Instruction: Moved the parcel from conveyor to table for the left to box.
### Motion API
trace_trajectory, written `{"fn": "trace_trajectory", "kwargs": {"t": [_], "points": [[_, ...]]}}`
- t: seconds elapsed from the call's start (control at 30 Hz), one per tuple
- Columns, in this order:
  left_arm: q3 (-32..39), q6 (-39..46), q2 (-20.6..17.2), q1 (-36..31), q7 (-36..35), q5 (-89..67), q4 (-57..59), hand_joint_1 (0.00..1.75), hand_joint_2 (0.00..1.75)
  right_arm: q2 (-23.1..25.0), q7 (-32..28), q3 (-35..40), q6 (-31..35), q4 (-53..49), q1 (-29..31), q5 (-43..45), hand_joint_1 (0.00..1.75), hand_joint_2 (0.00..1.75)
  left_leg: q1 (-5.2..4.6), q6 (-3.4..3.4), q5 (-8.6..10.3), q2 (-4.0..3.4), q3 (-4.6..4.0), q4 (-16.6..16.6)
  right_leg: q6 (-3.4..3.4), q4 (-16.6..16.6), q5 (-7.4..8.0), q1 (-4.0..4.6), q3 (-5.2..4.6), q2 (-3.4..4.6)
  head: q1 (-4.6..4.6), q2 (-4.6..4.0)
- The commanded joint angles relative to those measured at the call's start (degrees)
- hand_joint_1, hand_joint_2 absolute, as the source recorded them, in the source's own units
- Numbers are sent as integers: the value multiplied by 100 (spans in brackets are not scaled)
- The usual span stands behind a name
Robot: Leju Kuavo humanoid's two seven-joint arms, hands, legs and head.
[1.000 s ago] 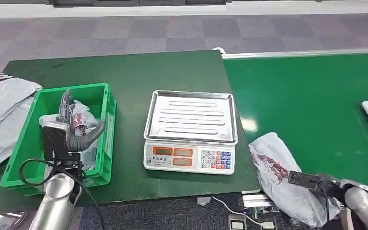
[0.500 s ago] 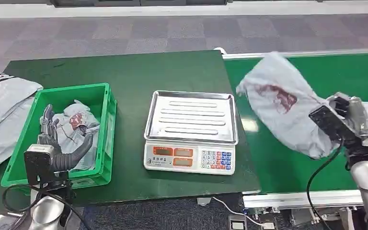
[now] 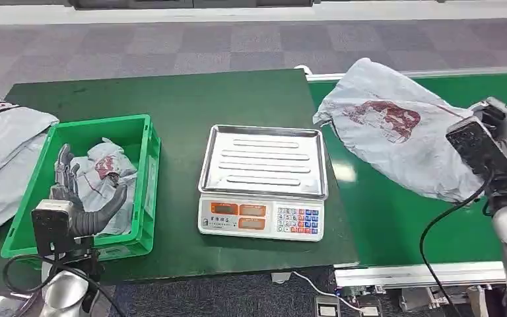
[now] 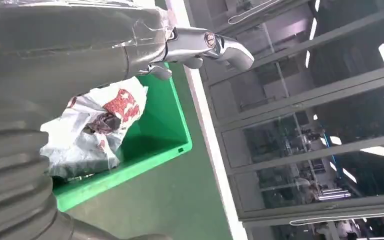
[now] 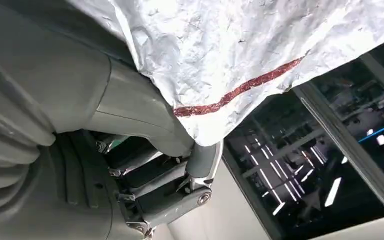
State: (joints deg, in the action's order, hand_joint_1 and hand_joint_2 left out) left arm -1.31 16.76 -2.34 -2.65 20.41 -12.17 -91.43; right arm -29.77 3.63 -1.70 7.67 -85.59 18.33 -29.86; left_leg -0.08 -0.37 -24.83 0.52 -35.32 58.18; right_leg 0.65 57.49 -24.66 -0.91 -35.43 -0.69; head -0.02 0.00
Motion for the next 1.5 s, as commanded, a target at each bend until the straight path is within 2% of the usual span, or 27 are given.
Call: {"fn": "trace_trajectory", "kwargs": {"t": [0.03, 0.17, 0.23, 0.27, 0.3, 0.33, 0.37, 0.4, 0.43, 0.5, 0.57, 0.6, 0.67, 0.7, 0.73, 0.8, 0.83, 1.27, 1.5], "points": [[125, 32, 114, -5, 12, 9, 142, 0, 175, 411, -38, 91, -23, 193, 539, 21, 175, 175, 3, -3, -7, -19, 23, -9, -5, -12, 0, 3, 19, 20, 2, 0], [60, 76, 96, -44, 39, 12, 214, 0, 175, 473, 28, 588, 1, 505, 1226, -41, 175, 175, 2, -4, -13, -53, 35, -13, -8, -14, 5, 3, 21, 54, 2, 0], [35, 86, 53, -124, 36, 28, 327, 0, 175, 768, 191, 1047, -427, 991, 1911, -16, 175, 175, -1, -3, -8, -45, 24, -10, -6, -8, 6, -2, 10, 44, 2, 0], [-14, 10, 33, -224, 23, 72, 448, 0, 175, 906, 331, 1312, -791, 1343, 2234, 133, 175, 175, 0, -5, -11, -84, 32, -11, -8, -10, 16, -1, 7, 84, 2, 0], [-48, 33, 40, -332, 23, 71, 575, 0, 175, 994, 383, 1538, -715, 1621, 2457, 163, 175, 175, 0, -4, -9, -61, 20, -7, -6, -4, 11, -1, 8, 61, 2, 0], [-57, 39, 40, -353, 24, 68, 597, 0, 175, 1004, 386, 1581, -677, 1673, 2488, 171, 175, 175, 0, -6, -8, -94, 30, -12, -9, -8, 22, 0, 5, 94, 0, 0], [-191, -266, 12, -449, -70, 177, 699, 0, 175, 1026, 519, 1928, -1397, 1982, 2624, 408, 175, 175, 2, -6, -5, -71, 18, -7, -12, -3, 19, 2, 2, 68, 2, 0], [-325, -282, 92, -751, -54, 184, 1015, 0, 175, 1478, 499, 2284, -1669, 2743, 2883, 363, 175, 175, 6, -8, -3, -88, 35, -17, -17, -15, 27, 7, 13, 87, 0, 0], [-462, -274, 112, -925, -72, 184, 1222, 0, 175, 1756, 424, 2540, -1620, 3348, 3070, 404, 175, 175, 4, -7, 0, -87, 39, -12, -16, -9, 30, 5, 8, 87, 0, 0], [-686, -219, 108, -1234, -102, 235, 1529, 0, 175, 2060, 297, 2982, -1514, 4242, 3310, 580, 175, 175, 11, -11, 9, -87, 44, -24, -17, -20, 36, 11, 19, 90, 2, 0], [-852, -132, 79, -1394, -137, 320, 1669, 0, 175, 2127, 89, 3261, -1390, 4642, 3298, 876, 175, 175, 22, -23, 23, -108, 59, -30, -24, -32, 54, 22, 28, 112, 0, 0], [-880, -110, 52, -1386, -144, 345, 1653, 0, 175, 2078, 57, 3329, -1348, 4630, 3284, 938, 175, 175, 17, -20, 20, -71, 38, -16, -22, -11, 37, 17, 17, 75, 2, 0], [-889, -103, 27, -1349, -148, 360, 1610, 0, 175, 1998, 69, 3378, -1348, 4535, 3274, 1026, 175, 175, 25, -31, 35, -70, 48, -31, -32, -29, 54, 25, 23, 75, 0, 0], [-1047, -321, 33, -1566, -161, 392, 1793, 0, 175, 2046, 518, 3398, -2761, 4714, 3007, 1711, 175, 175, 21, -26, 37, -39, 24, -13, -31, -7, 43, 22, 5, 45, 0, 0], [-1081, -337, 62, -1644, -171, 389, 1850, 0, 175, 2075, 479, 3417, -2715, 4761, 2878, 1713, 175, 175, 25, -29, 39, -37, 30, -18, -31, -13, 42, 26, 13, 46, 0, 0], [-1260, -235, 169, -2000, -273, 369, 2186, 0, 175, 2299, -117, 3745, -2247, 5563, 2624, 1708, 175, 175, 29, -31, 44, 1, 27, -16, -30, -16, 38, 30, 23, 8, 0, 0], [-1268, -229, 173, -2011, -275, 372, 2183, 0, 175, 2307, -143, 3764, -2230, 5597, 2613, 1713, 175, 175, 33, -32, 44, 1, 42, -28, -31, -30, 40, 34, 40, 8, 2, 0], [-1277, -219, 116, -1943, -281, 389, 2120, 0, 175, 2295, -154, 3802, -2302, 5647, 2780, 1784, 175, 175, 23, -31, 35, -9, 3, -3, -31, 0, 37, 23, -8, 20, 0, 0], [-1277, -219, 116, -1943, -281, 389, 2120, 0, 175, 2295, -154, 3802, -2302, 5647, 2780, 1784, 175, 175, 29, -31, 36, -22, 32, -24, -33, -26, 41, 31, 20, 31, 0, 0]]}}
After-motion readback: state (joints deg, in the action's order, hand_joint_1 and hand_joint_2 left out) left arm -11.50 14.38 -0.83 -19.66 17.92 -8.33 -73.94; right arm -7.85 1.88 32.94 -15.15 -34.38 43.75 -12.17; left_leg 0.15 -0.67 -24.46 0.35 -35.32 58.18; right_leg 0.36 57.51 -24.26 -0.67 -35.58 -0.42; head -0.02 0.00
